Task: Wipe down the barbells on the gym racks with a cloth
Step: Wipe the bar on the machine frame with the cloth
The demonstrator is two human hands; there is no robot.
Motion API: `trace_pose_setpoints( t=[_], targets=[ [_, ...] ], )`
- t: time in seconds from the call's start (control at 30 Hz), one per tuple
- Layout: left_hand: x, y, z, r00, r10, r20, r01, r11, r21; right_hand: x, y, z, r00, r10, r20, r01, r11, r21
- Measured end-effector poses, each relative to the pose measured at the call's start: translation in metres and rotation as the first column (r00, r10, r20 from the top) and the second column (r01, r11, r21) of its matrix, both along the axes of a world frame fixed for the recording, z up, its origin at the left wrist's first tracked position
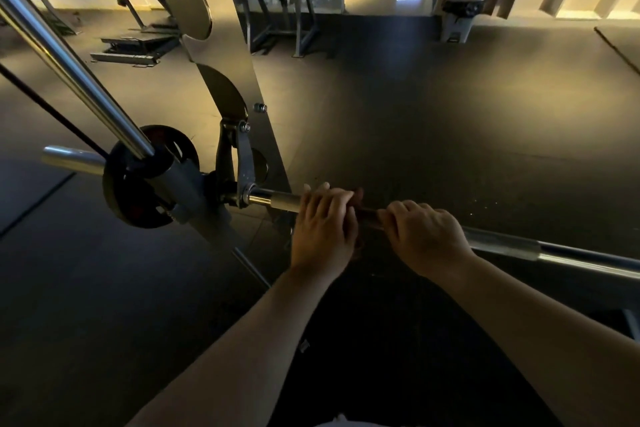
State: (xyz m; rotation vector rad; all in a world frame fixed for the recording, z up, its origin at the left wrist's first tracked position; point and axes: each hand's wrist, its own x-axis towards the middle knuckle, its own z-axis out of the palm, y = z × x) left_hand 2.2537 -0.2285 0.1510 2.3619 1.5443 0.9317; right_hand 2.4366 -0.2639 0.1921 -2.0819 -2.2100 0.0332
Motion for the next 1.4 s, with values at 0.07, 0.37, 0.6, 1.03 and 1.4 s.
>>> trace_pose_setpoints(
  t=[0.07, 0.37, 0.6, 1.03, 1.4],
  targets=[
    [-0.01, 0.018, 0.009, 0.995, 0.063, -0.083, -0.062, 0.998, 0.006, 0.008, -0.005, 0.0, 1.0, 0.008, 0.0, -0.008, 1.0, 0.008],
    [0.034, -0.003, 0.011, 0.99, 0.121, -0.068, -0.124, 0.991, -0.048, 0.018, -0.008, -0.007, 0.999, 0.048, 0.001, -0.048, 0.998, 0.037],
    [0.023, -0.014, -0.007, 0.993, 0.084, -0.082, -0.079, 0.995, 0.058, 0.022, -0.007, 0.002, 0.999, 0.037, 0.027, -0.036, 0.999, -0.018],
    [0.024, -0.018, -0.017, 0.984, 0.031, -0.173, -0.014, 0.995, 0.1, 0.039, -0.017, 0.001, 1.0, -0.002, 0.028, 0.002, 1.0, 0.007],
    [0.071, -0.028, 0.01, 0.997, 0.065, -0.036, -0.067, 0.996, -0.064, 0.048, -0.011, 0.0, 0.998, 0.066, -0.024, -0.068, 0.996, -0.065]
  ],
)
